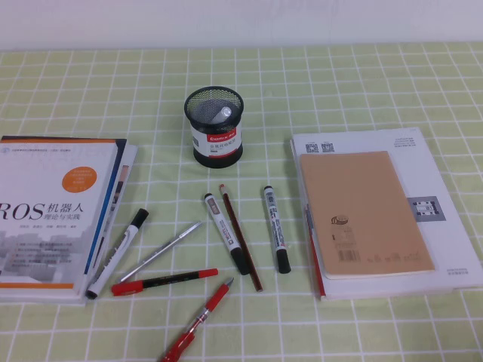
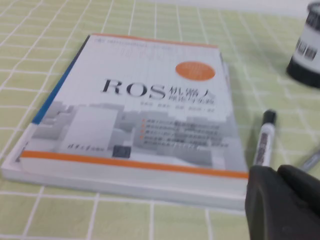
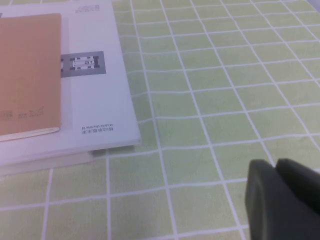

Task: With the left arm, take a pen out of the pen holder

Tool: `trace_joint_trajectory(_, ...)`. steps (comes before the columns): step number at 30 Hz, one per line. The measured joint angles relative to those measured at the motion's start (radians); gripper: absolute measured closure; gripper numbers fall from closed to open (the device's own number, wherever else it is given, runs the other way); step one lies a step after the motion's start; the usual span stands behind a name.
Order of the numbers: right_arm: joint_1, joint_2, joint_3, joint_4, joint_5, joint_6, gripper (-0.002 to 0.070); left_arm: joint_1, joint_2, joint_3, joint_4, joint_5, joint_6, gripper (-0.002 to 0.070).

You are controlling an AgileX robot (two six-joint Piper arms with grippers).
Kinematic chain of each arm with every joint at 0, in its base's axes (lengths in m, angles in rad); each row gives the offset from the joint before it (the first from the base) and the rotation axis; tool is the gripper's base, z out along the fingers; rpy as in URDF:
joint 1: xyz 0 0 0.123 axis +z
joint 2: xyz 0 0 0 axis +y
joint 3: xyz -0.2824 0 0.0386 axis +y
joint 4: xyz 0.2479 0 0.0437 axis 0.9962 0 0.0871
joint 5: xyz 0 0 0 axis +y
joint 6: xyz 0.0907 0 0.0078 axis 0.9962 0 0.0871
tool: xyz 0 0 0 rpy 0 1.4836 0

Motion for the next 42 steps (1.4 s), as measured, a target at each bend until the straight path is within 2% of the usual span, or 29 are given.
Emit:
trace_joint_trajectory(6, 0.000, 0.000, 0.000, 0.000, 0.000, 0.000, 0.0689, 0.000, 0.000, 0.000, -0.118, -0.026, 0.000, 0.0675)
trace_joint_trajectory(9, 0.000, 0.000, 0.000, 0.000, 0.000, 0.000, 0.0689, 0.000, 0.000, 0.000, -0.239, -0.067, 0.000, 0.0675)
trace_joint_trajectory(13, 0.000, 0.000, 0.000, 0.000, 0.000, 0.000, 0.0689, 0.000, 0.000, 0.000, -0.498, -0.127, -0.006, 0.0675)
trace_joint_trajectory(16, 0.000, 0.000, 0.000, 0.000, 0.000, 0.000, 0.0689, 0.000, 0.000, 0.000, -0.580, -0.152, 0.003, 0.0675)
trace_joint_trajectory(27, 0.000, 0.000, 0.000, 0.000, 0.000, 0.000, 0.0689, 0.000, 0.000, 0.000, -0.609, -0.177, 0.090, 0.0675)
trace_joint_trajectory(32, 0.000, 0.000, 0.000, 0.000, 0.000, 0.000, 0.0689, 0.000, 0.015, -0.036, -0.609, -0.121, 0.144, 0.0675)
trace_joint_trajectory(42, 0.000, 0.000, 0.000, 0.000, 0.000, 0.000, 0.0689, 0.000, 0.315, -0.250, -0.609, -0.027, 0.356, 0.0675)
